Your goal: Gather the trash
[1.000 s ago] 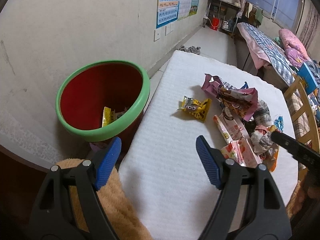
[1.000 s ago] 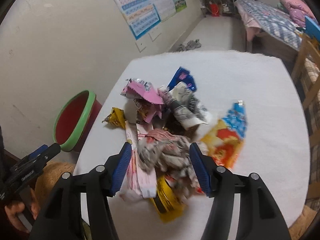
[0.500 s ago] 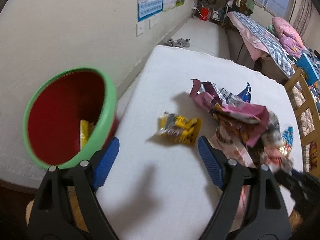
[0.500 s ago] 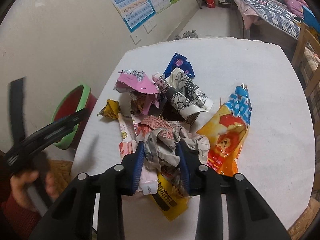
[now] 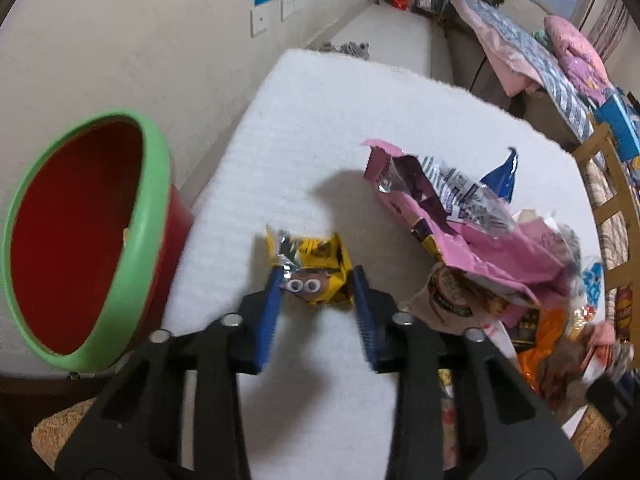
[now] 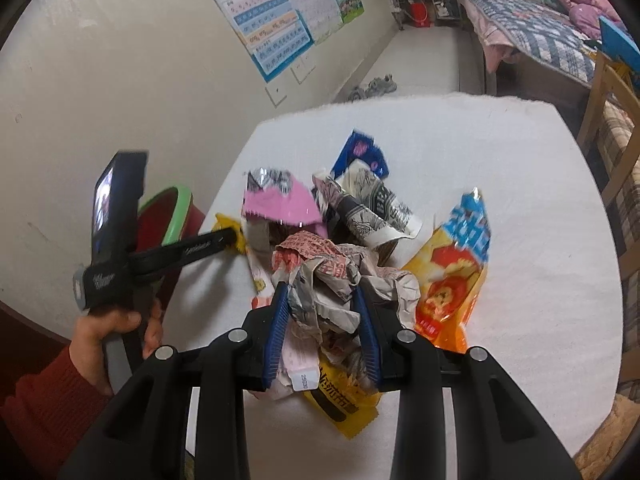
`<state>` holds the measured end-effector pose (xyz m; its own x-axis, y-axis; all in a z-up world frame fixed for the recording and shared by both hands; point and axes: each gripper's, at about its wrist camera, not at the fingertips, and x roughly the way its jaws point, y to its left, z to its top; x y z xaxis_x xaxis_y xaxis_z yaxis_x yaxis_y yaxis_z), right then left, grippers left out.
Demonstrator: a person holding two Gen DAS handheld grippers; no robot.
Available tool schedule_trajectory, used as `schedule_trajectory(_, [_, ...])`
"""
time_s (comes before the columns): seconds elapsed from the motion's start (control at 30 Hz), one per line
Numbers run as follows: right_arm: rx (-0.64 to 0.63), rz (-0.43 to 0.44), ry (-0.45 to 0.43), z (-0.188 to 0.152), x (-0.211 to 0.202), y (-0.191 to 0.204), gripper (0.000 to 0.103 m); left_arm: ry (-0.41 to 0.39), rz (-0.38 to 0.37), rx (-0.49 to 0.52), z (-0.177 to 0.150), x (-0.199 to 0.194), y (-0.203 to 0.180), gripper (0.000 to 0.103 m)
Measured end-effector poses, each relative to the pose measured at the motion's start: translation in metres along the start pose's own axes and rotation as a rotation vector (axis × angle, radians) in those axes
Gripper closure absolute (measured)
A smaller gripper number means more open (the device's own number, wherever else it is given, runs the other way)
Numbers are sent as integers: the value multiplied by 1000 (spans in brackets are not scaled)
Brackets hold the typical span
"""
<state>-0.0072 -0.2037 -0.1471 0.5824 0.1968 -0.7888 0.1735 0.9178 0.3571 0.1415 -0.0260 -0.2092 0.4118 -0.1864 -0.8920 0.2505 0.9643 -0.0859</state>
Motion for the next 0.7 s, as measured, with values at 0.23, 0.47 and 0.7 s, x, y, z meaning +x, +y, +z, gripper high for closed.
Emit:
schedule_trajectory(0.23, [33, 16, -72, 8, -24, -3, 71, -111, -13, -53, -21, -57, 13, 82])
schedule_trajectory(0.47, [28, 28, -96, 8, -34, 4, 71, -200, -22, -34, -39, -108, 3, 82])
schedule_trajectory(0.7, [18, 32, -108, 8, -40, 11, 71, -240, -39, -9, -46, -137, -9, 82])
